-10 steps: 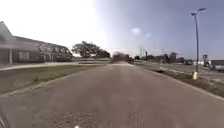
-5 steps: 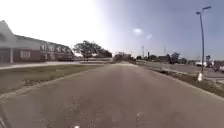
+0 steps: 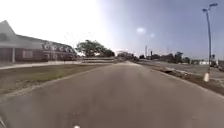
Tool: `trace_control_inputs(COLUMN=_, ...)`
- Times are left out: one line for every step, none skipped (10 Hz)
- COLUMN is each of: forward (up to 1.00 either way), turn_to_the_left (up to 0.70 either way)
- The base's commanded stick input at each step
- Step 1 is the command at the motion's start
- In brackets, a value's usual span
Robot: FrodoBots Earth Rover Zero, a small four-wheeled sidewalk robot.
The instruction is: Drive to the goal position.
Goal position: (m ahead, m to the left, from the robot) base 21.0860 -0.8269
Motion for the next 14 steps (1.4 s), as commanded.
trace_control_inputs(forward=1.0, turn_to_the_left=-0.06)
trace_control_inputs(forward=1.0, turn_to_the_left=-0.16)
trace_control_inputs(forward=1.0, turn_to_the_left=-0.27)
trace_control_inputs(forward=1.0, turn_to_the_left=-0.31)
trace_control_inputs(forward=1.0, turn_to_the_left=-0.3)
trace_control_inputs(forward=1.0, turn_to_the_left=-0.29)
trace_control_inputs(forward=1.0, turn_to_the_left=-0.29)
trace_control_inputs(forward=1.0, turn_to_the_left=-0.26)
trace_control_inputs(forward=1.0, turn_to_the_left=-0.2)
trace_control_inputs(forward=1.0, turn_to_the_left=-0.09)
trace_control_inputs(forward=1.0, turn_to_the_left=-0.06)
trace_control_inputs(forward=1.0, turn_to_the_left=-0.06)
trace_control_inputs(forward=1.0, turn_to_the_left=-0.06)
trace_control_inputs(forward=1.0, turn_to_the_left=-0.17)
